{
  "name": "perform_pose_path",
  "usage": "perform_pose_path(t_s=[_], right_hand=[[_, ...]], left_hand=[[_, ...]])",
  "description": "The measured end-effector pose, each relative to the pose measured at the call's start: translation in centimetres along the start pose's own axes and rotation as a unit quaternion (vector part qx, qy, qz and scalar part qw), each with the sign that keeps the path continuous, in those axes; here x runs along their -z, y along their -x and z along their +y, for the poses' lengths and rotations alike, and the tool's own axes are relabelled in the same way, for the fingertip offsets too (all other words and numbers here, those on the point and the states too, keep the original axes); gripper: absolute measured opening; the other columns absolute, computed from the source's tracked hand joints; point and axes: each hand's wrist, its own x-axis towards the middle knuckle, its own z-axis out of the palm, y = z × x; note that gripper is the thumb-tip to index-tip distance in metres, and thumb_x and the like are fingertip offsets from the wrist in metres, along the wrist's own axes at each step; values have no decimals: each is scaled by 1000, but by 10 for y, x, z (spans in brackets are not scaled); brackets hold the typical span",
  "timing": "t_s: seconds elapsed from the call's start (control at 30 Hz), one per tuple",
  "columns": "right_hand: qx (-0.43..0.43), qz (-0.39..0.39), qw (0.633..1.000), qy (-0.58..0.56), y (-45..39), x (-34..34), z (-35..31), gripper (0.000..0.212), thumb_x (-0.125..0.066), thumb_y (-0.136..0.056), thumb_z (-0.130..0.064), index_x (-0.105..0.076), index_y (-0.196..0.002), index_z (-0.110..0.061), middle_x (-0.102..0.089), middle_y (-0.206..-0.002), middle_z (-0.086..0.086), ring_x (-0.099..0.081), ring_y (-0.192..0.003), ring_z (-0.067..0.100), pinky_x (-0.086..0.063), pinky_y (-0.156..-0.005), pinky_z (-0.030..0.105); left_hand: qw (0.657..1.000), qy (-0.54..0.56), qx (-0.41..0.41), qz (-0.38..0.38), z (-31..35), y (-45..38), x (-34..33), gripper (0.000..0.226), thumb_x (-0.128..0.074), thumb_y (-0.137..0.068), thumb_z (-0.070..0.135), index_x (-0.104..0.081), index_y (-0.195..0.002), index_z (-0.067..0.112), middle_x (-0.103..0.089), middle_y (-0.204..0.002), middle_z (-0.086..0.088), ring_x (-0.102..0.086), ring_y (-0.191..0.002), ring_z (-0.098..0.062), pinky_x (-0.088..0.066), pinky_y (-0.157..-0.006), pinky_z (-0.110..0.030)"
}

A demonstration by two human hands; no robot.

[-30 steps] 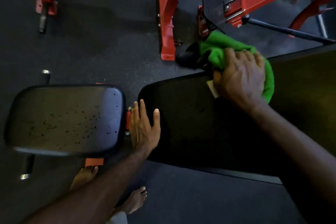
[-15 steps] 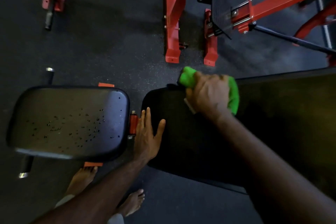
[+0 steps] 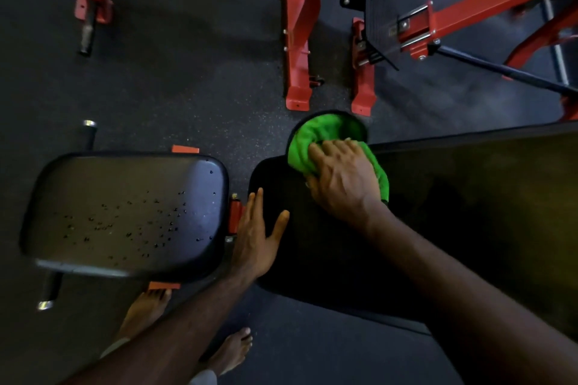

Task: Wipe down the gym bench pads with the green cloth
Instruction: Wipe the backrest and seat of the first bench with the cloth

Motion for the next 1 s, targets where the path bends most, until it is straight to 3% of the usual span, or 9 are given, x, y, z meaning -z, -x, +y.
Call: perform_pose_path(t_s=[0.07, 0.17, 0.23, 0.43, 0.53, 0.6, 0.7, 0.8, 1.0], right_hand=[[40, 1, 999, 3, -5, 4, 13, 53, -62, -91, -47, -59, -136, -19, -68, -121, 11, -62, -113, 34, -41, -101, 45], [-141, 24, 990, 5, -27, 8, 22, 36, -55, -98, -43, -60, -123, -18, -71, -113, 12, -67, -105, 35, -44, -90, 42], [-192, 20, 981, 24, -40, 3, 1, 27, -49, -100, -36, -60, -118, -19, -72, -111, 11, -67, -104, 33, -42, -90, 41], [75, -30, 997, 2, -43, -31, -47, 51, -51, -94, -39, -53, -144, -28, -63, -137, 6, -56, -127, 28, -35, -110, 42], [-27, -29, 999, 17, -62, -31, -45, 38, -47, -100, -35, -58, -135, -26, -69, -128, 6, -64, -118, 27, -38, -104, 39], [-80, -18, 996, 18, -66, -35, -67, 32, -40, -100, -27, -60, -125, -25, -70, -122, 7, -64, -114, 28, -39, -101, 40], [49, -60, 997, -20, -38, -63, -100, 53, -30, -100, -31, -50, -149, -22, -48, -155, 15, -42, -145, 32, -21, -123, 45], [148, -70, 986, -30, -8, -73, -96, 56, -33, -102, -31, -43, -157, -23, -34, -167, 10, -27, -156, 25, -7, -128, 40], [-80, 73, 991, -75, -38, -57, -59, 52, -51, -98, -19, -52, -150, -13, -50, -153, 22, -38, -150, 35, -8, -127, 44]], left_hand=[[1000, -5, -6, -5, -1, -1, 2, 80, -41, -100, 61, -9, -166, 29, -7, -173, 6, -8, -159, -14, -13, -126, -40], [999, 14, -9, -28, -14, -3, 7, 76, -43, -104, 55, -9, -166, 28, -6, -173, 7, -6, -158, -10, -11, -127, -34], [999, 28, 0, -34, -19, -1, 7, 76, -43, -103, 57, -9, -166, 30, -7, -173, 10, -6, -158, -8, -10, -127, -34], [997, 76, 33, -3, -11, -5, 17, 57, -42, -110, 37, -27, -163, 21, -27, -169, 3, -22, -156, -14, -16, -126, -30], [996, 76, 41, -8, -15, -5, 24, 52, -41, -111, 36, -36, -160, 21, -39, -163, 0, -33, -152, -19, -26, -125, -36], [995, 82, 56, 7, -23, -2, 25, 49, -43, -110, 34, -41, -157, 20, -43, -159, 1, -37, -150, -19, -27, -120, -29], [989, 102, 102, 27, -27, 0, 26, 43, -45, -110, 31, -50, -150, 16, -51, -154, -3, -44, -145, -24, -32, -112, -29], [985, 94, 140, 22, -31, 2, 25, 38, -45, -109, 34, -57, -141, 17, -59, -145, -10, -53, -135, -30, -37, -102, -32], [982, 129, 132, 30, -33, 11, 26, 50, -41, -110, 39, -36, -160, 33, -46, -159, 1, -44, -145, -25, -32, -117, -36]])
